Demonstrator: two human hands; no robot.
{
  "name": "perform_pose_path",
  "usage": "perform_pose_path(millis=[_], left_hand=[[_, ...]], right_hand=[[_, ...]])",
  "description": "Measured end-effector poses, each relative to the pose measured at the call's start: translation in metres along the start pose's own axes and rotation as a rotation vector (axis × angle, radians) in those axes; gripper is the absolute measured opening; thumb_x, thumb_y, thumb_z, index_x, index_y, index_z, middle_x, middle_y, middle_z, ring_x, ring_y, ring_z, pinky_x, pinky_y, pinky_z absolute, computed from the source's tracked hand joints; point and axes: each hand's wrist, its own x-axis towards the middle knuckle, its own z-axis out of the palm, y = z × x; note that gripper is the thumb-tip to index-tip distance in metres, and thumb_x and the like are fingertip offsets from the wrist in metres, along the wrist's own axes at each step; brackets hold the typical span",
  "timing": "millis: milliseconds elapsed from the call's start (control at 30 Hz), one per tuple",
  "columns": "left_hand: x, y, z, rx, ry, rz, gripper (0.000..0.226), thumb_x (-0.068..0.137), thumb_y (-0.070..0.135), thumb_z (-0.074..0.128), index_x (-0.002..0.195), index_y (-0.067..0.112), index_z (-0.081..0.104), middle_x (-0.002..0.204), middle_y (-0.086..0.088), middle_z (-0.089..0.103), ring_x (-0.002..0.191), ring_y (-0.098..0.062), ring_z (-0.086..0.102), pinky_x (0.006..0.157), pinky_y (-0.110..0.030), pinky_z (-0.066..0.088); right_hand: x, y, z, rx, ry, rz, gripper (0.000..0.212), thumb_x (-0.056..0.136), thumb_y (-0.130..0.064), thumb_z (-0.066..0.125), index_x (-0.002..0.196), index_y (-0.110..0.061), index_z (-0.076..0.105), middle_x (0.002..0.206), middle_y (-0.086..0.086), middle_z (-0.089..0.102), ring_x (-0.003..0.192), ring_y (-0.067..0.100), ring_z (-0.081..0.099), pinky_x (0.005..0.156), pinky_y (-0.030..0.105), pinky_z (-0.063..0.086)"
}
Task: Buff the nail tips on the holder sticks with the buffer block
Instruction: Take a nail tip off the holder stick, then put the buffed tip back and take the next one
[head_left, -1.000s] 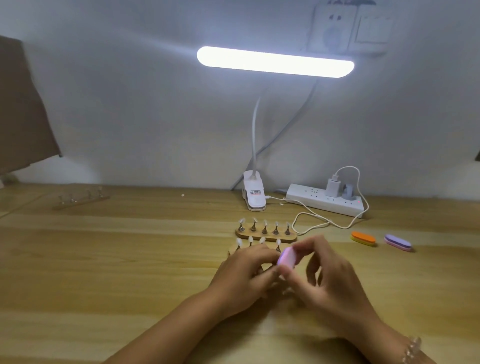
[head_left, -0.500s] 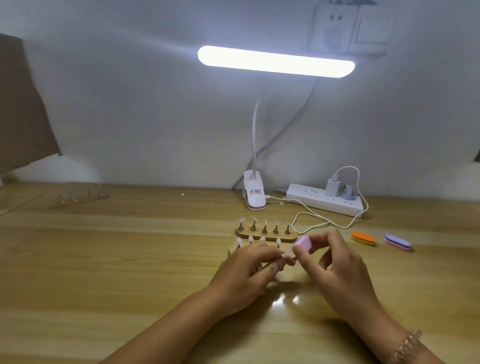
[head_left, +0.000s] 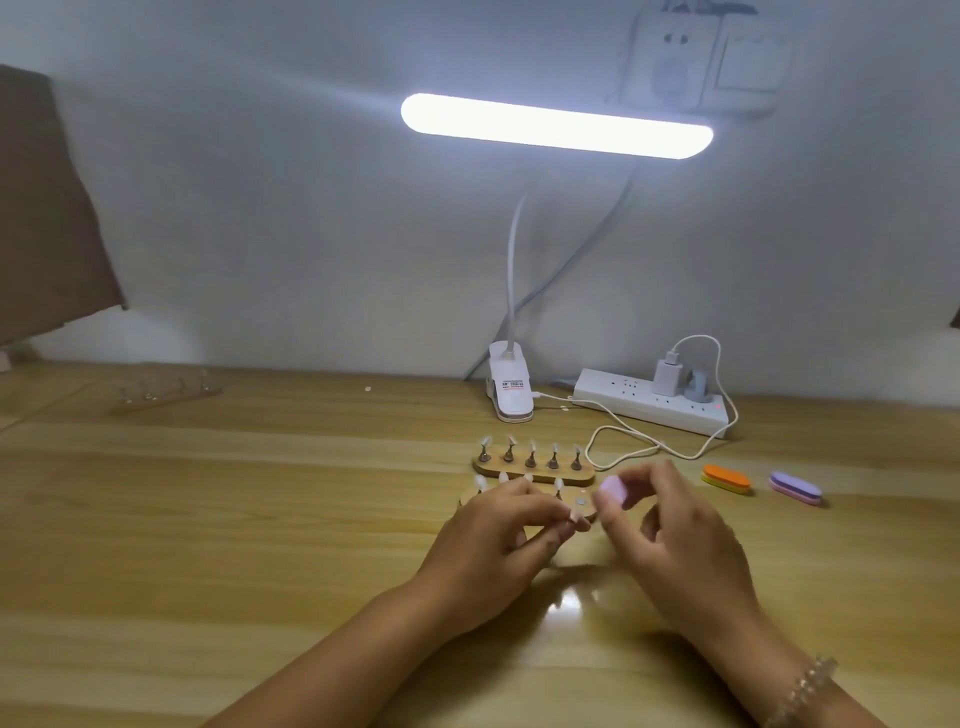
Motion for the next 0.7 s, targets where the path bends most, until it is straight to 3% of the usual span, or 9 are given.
perform_pose_path(millis=[67, 200, 267, 333, 400, 500, 600, 700], left_hand=[[0.0, 0.0, 0.001, -0.002, -0.009, 0.011, 0.02, 0.097, 0.031, 0.061, 0.112, 0.037, 0.073, 0.1, 0.016, 0.065, 0.064, -0.01, 0.051, 0.071, -0.011, 0.036], [0.001, 0.0, 0.0, 0.012, 0.013, 0.024, 0.018, 0.095, 0.03, 0.064, 0.109, 0.035, 0.073, 0.103, 0.018, 0.068, 0.057, -0.003, 0.049, 0.063, -0.017, 0.035], [0.001, 0.002, -0.001, -0.002, 0.016, 0.042, 0.008, 0.092, 0.025, 0.068, 0.099, 0.031, 0.07, 0.101, 0.017, 0.071, 0.059, 0.01, 0.051, 0.06, -0.01, 0.033], [0.0, 0.006, -0.002, 0.01, 0.02, 0.047, 0.014, 0.09, 0.024, 0.07, 0.09, 0.035, 0.062, 0.098, 0.017, 0.071, 0.061, 0.018, 0.051, 0.058, -0.006, 0.033], [-0.001, 0.007, -0.002, 0.043, 0.038, 0.034, 0.019, 0.088, 0.029, 0.069, 0.087, 0.041, 0.054, 0.095, 0.018, 0.07, 0.058, 0.013, 0.051, 0.058, -0.008, 0.031], [-0.001, 0.006, -0.002, 0.082, 0.063, 0.002, 0.016, 0.086, 0.034, 0.067, 0.087, 0.04, 0.052, 0.093, 0.019, 0.068, 0.058, 0.003, 0.052, 0.06, -0.018, 0.035], [-0.002, 0.008, -0.002, 0.119, 0.113, -0.018, 0.016, 0.086, 0.039, 0.068, 0.091, 0.036, 0.053, 0.095, 0.021, 0.068, 0.065, -0.003, 0.06, 0.066, -0.029, 0.049], [-0.003, 0.008, 0.0, 0.183, 0.191, -0.008, 0.016, 0.087, 0.038, 0.066, 0.098, 0.034, 0.055, 0.097, 0.021, 0.067, 0.074, -0.002, 0.063, 0.074, -0.033, 0.054]], right_hand=[[0.005, 0.01, -0.003, -0.103, -0.039, 0.116, 0.022, 0.086, -0.053, 0.054, 0.095, -0.034, 0.048, 0.094, -0.016, 0.059, 0.074, 0.009, 0.056, 0.065, 0.032, 0.045], [0.006, 0.014, -0.001, -0.373, -0.129, 0.143, 0.026, 0.091, -0.052, 0.05, 0.111, -0.036, 0.051, 0.108, -0.01, 0.054, 0.101, 0.015, 0.051, 0.083, 0.032, 0.039], [0.006, 0.012, -0.001, -0.427, -0.132, 0.118, 0.036, 0.092, -0.055, 0.046, 0.123, -0.038, 0.051, 0.11, -0.008, 0.05, 0.109, 0.016, 0.049, 0.088, 0.035, 0.037], [0.003, 0.004, -0.003, -0.264, -0.041, -0.014, 0.035, 0.091, -0.054, 0.049, 0.118, -0.034, 0.059, 0.102, -0.01, 0.052, 0.099, 0.014, 0.055, 0.082, 0.036, 0.037], [-0.003, -0.006, -0.004, -0.078, -0.02, -0.179, 0.03, 0.084, -0.053, 0.055, 0.105, -0.032, 0.063, 0.09, -0.016, 0.054, 0.081, 0.004, 0.056, 0.075, 0.035, 0.04], [-0.01, -0.015, 0.001, -0.032, -0.083, -0.334, 0.018, 0.08, -0.046, 0.062, 0.092, -0.032, 0.06, 0.08, -0.021, 0.056, 0.071, -0.002, 0.05, 0.072, 0.03, 0.041], [-0.007, -0.011, 0.003, -0.013, -0.045, -0.322, 0.013, 0.084, -0.03, 0.073, 0.087, -0.03, 0.061, 0.077, -0.021, 0.058, 0.068, 0.001, 0.053, 0.07, 0.032, 0.043], [-0.003, -0.004, 0.003, 0.036, -0.019, -0.192, 0.014, 0.084, -0.023, 0.074, 0.087, -0.028, 0.062, 0.075, -0.019, 0.06, 0.069, 0.004, 0.057, 0.07, 0.038, 0.047]])
